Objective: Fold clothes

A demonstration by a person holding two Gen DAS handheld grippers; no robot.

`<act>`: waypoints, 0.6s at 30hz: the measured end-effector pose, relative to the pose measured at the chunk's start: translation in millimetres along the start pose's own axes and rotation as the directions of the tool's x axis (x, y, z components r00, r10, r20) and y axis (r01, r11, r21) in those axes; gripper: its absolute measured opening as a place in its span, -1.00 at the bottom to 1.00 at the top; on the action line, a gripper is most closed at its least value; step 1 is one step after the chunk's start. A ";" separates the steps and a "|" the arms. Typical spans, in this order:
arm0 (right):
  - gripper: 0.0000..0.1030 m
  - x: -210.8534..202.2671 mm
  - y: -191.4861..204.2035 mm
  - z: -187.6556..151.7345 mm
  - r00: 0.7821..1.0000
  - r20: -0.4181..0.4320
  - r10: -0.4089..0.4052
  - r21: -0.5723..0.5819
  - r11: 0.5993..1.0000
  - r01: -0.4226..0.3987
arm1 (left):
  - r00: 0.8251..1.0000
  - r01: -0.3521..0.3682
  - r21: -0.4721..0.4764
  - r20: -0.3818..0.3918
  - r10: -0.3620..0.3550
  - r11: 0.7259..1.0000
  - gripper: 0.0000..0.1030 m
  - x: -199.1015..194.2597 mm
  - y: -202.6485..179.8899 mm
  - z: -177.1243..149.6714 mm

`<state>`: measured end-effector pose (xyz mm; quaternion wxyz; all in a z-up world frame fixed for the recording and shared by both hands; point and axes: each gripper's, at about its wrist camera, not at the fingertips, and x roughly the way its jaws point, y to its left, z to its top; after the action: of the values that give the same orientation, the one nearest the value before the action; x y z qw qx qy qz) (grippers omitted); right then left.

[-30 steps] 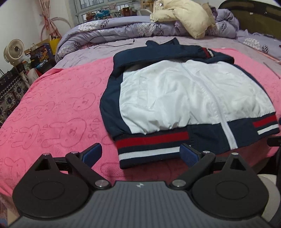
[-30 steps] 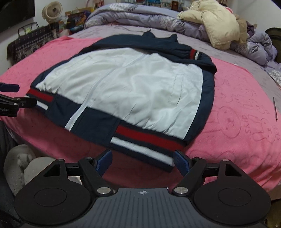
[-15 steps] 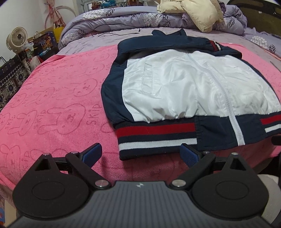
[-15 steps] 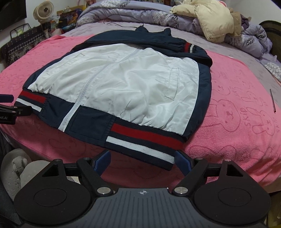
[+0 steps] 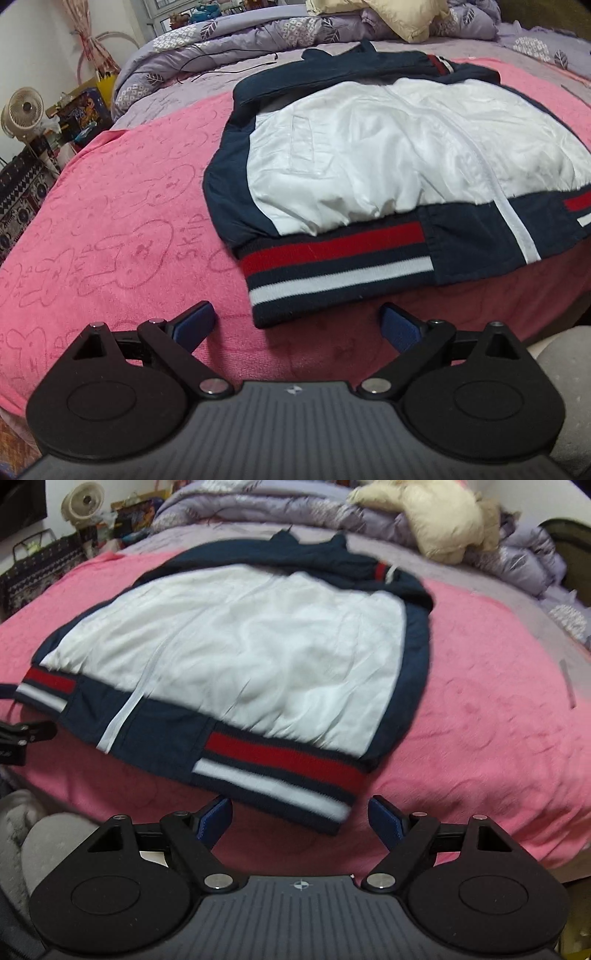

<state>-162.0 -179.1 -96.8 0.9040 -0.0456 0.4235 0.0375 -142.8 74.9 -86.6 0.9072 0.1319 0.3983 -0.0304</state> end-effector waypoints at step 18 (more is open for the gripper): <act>0.59 -23.8 -24.7 45.8 0.976 0.189 -0.107 -0.002 0.994 0.109 | 0.980 -0.082 -0.014 0.183 0.083 0.997 0.92 -26.5 34.3 46.1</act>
<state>-139.6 -199.1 -48.1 0.9404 -0.0705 0.3327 -0.0050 -122.4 94.5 -30.0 0.9409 0.1419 0.3074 -0.0036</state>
